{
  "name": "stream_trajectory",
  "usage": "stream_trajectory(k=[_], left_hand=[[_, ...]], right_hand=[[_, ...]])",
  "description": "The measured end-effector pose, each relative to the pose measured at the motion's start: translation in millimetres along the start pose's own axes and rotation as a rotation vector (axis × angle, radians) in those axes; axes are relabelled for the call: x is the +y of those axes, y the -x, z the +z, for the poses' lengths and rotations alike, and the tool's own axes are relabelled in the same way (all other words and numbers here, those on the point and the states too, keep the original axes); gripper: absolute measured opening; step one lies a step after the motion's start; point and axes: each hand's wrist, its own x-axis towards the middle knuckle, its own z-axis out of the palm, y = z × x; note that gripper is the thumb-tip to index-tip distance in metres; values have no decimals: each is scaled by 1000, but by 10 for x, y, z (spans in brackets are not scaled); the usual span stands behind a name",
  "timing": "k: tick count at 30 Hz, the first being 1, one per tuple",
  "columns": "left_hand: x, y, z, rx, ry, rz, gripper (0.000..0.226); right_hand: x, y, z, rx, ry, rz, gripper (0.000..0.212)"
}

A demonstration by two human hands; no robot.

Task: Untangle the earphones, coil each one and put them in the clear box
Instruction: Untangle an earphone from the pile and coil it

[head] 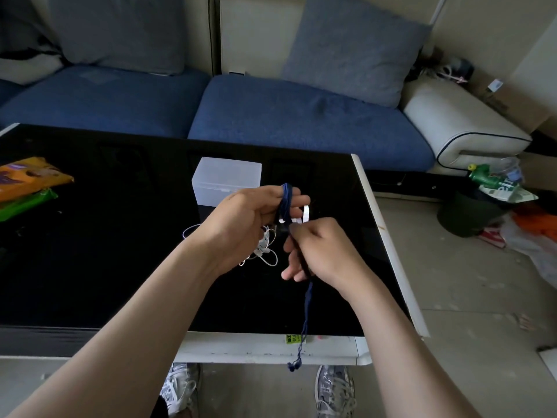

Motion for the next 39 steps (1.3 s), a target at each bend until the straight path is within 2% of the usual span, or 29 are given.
stream_trajectory(k=[3,5,8,10,13,15,17,20,23,26,28,31,33,37,39], left_hand=[[25,15,10,134,-175,55,42],[2,37,-4,183,-383,65,44],[-65,44,-102,186,-729,36,43],[-74,72,-113,184,-815,11,40],[-16,110,-43,141,-684,20,34],[44,142,-11,60,-583,27,31],[73,159,2,-24,-483,37,33],[72,153,-2,-153,-167,-79,39],[81,154,11,-256,-112,-131,32],[80,151,30,-310,-50,-116,26],[73,150,44,-303,21,-117,19],[57,114,38,-266,130,-131,19],[56,106,41,-226,146,-125,29],[87,82,30,-130,154,-98,56],[75,54,25,-26,7,-85,59]], right_hand=[[-38,70,8,-167,5,56,35],[-60,83,24,-182,23,10,26],[-54,31,15,-3,88,-182,18],[-47,12,-27,152,93,-311,16],[-49,29,-105,326,26,-426,5],[-58,29,-140,371,-40,-424,2],[-46,6,-165,390,-143,-387,6],[-40,-17,-160,371,-266,-298,14],[-20,-32,-135,314,-282,-246,28],[8,-82,-119,335,-208,-275,34],[48,-122,-118,352,-139,-293,37],[113,-137,-99,298,1,-239,38],[115,-109,-69,216,90,-165,40],[33,-13,22,28,69,-74,37],[3,11,56,-20,78,-89,35]])
